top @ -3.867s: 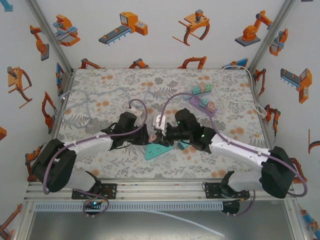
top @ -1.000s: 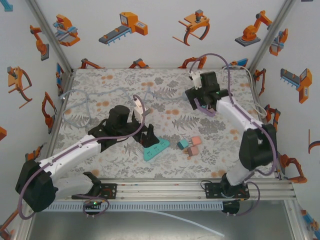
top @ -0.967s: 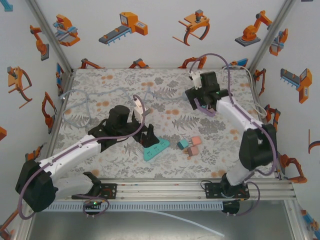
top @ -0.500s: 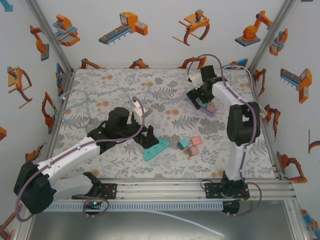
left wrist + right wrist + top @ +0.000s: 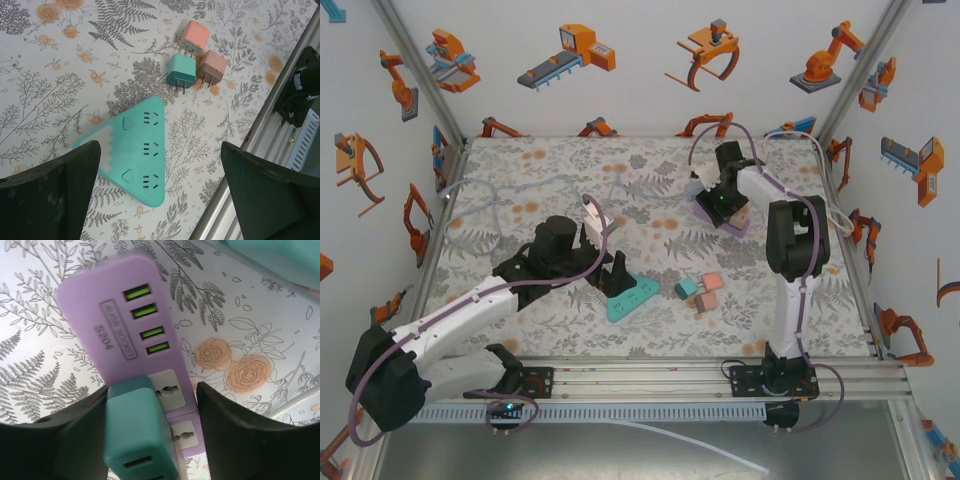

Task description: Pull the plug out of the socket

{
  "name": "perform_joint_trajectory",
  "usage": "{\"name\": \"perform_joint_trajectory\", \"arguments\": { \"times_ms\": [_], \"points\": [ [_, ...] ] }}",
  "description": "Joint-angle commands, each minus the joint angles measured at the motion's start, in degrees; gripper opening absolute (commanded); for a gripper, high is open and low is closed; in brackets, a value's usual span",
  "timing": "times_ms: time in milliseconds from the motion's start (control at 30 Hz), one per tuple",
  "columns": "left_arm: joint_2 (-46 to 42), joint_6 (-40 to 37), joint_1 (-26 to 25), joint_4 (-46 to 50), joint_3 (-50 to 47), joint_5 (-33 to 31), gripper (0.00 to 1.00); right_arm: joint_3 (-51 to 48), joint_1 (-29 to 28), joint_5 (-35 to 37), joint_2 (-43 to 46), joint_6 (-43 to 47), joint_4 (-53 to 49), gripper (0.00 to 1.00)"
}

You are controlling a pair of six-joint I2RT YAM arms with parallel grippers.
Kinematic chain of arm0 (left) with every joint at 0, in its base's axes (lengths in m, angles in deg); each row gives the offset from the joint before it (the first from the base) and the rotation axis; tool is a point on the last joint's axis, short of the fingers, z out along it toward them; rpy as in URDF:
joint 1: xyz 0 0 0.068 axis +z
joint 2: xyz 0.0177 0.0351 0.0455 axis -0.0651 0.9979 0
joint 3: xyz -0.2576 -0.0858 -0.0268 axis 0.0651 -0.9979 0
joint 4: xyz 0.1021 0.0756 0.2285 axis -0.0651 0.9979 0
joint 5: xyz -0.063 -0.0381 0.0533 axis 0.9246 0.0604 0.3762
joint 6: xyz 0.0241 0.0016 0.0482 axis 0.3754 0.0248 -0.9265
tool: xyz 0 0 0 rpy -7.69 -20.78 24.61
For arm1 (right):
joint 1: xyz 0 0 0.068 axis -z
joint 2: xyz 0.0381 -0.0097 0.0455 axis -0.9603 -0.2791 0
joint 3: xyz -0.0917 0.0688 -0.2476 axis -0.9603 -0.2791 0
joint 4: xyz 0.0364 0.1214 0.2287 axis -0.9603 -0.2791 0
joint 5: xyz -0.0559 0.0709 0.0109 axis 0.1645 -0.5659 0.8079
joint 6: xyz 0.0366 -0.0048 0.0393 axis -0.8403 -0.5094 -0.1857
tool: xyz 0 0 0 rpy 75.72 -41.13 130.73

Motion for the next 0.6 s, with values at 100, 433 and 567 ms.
{"name": "perform_joint_trajectory", "arguments": {
  "times_ms": [100,433,567],
  "points": [
    [0.21,0.69,-0.22,-1.25,-0.35,0.03,0.97,-4.10,-4.52,-4.21,7.21,5.33,0.92,0.43],
    [1.08,1.27,-0.29,-1.30,-0.06,-0.64,0.97,-5.40,-14.65,-5.92,9.59,16.50,2.54,0.41],
    [0.48,1.76,-0.32,-0.79,-0.27,-1.34,0.97,-4.91,-17.75,-7.70,8.36,20.81,4.53,0.41]
  ]
}}
